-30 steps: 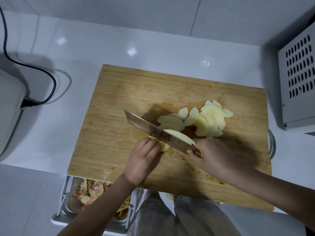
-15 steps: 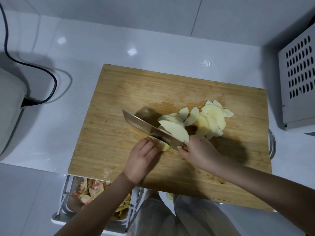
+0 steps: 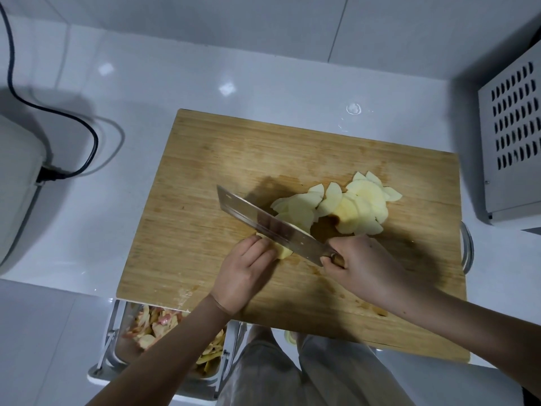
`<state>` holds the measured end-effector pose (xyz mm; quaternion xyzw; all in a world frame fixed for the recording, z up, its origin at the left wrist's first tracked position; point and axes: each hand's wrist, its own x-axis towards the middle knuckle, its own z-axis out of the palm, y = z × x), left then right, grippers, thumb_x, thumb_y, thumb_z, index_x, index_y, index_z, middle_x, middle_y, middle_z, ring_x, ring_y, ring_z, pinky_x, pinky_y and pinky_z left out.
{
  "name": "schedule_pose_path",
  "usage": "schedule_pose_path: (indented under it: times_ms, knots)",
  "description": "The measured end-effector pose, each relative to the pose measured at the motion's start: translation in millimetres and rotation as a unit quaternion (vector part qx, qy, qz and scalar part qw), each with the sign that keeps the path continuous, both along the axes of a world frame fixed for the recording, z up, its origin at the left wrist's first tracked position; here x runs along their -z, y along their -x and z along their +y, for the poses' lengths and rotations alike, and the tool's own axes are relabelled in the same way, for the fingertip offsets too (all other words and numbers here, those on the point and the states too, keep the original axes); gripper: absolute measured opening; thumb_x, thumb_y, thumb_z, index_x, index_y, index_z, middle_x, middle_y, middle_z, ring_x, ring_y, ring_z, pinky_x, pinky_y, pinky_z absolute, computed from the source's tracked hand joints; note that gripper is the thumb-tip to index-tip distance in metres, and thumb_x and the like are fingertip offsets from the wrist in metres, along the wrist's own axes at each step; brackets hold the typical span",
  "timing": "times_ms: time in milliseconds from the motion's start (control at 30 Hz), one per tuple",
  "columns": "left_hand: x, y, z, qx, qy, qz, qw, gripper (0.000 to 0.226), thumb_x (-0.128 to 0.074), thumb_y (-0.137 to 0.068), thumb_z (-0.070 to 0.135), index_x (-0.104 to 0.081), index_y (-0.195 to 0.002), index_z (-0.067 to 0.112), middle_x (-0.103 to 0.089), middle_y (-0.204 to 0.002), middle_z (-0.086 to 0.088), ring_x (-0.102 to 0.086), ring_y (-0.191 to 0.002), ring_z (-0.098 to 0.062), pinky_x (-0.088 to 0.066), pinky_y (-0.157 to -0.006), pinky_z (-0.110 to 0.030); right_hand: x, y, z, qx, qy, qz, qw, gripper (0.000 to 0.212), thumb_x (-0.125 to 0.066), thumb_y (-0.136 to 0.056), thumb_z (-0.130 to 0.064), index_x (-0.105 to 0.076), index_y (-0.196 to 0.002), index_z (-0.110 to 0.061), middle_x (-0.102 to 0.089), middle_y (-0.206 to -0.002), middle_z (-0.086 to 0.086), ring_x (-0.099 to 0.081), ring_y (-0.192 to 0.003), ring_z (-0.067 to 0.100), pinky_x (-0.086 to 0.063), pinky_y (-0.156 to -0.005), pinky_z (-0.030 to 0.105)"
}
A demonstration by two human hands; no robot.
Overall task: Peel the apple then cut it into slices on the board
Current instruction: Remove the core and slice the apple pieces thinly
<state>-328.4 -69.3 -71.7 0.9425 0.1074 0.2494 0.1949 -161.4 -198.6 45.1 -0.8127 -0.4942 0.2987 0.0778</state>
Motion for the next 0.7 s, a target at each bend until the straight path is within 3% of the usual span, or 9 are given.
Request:
schedule_pose_path:
  times_ms: [233,367,467,567,700]
  knots:
    - [5,1,1,0.004,0.003,-0.006,1.000,0.017,-0.067,-0.082,0.012,-0.065,-0.098,0.004,-0.067,-0.099,-0.015,-0.055,-0.097,-0.025,-0.048,-0.084,-0.036,4,3,3,-0.028,0.007,-0.025,0.999,0.016,-0.048,-0.094,-0.026,-0.060,-0.086,-0.020,-0.058,-0.068,-0.008,-0.051,-0.056,0.003,-0.029,-0.046,0.013]
    - [2,1,1,0.004,0.016,-0.005,1.000,0.017,-0.068,-0.082,0.012,-0.070,-0.095,0.001,-0.068,-0.098,-0.016,-0.056,-0.098,-0.024,-0.049,-0.086,-0.034,22,9,16,-0.026,0.014,-0.018,0.999,0.017,-0.047,-0.094,-0.025,-0.061,-0.089,-0.017,-0.056,-0.068,-0.007,-0.054,-0.058,0.007,-0.038,-0.050,0.015]
    - [-8,0,-6,-0.073,0.127,-0.012,0.989,0.017,-0.064,-0.083,0.016,-0.071,-0.089,0.001,-0.066,-0.094,-0.012,-0.057,-0.093,-0.018,-0.048,-0.082,-0.025,33,14,19,-0.019,0.008,-0.012,1.000,0.017,-0.048,-0.094,-0.025,-0.062,-0.090,-0.015,-0.056,-0.069,-0.006,-0.055,-0.059,0.009,-0.037,-0.049,0.015]
    - [-19,-1,-13,-0.229,0.284,0.013,0.931,0.009,-0.069,-0.082,0.017,-0.071,-0.084,0.009,-0.066,-0.090,-0.002,-0.060,-0.083,-0.011,-0.051,-0.075,-0.025,35,17,17,-0.020,-0.003,-0.018,1.000,0.016,-0.048,-0.094,-0.025,-0.061,-0.091,-0.016,-0.054,-0.068,-0.008,-0.054,-0.059,0.009,-0.033,-0.047,0.013]
    - [-29,-9,-16,-0.318,0.442,0.068,0.836,0.005,-0.074,-0.078,0.019,-0.071,-0.080,0.017,-0.069,-0.081,0.006,-0.062,-0.078,-0.001,-0.047,-0.071,-0.011,35,16,15,-0.013,-0.013,-0.020,1.000,0.016,-0.049,-0.094,-0.026,-0.061,-0.089,-0.016,-0.055,-0.068,-0.007,-0.056,-0.060,0.010,-0.033,-0.047,0.013]
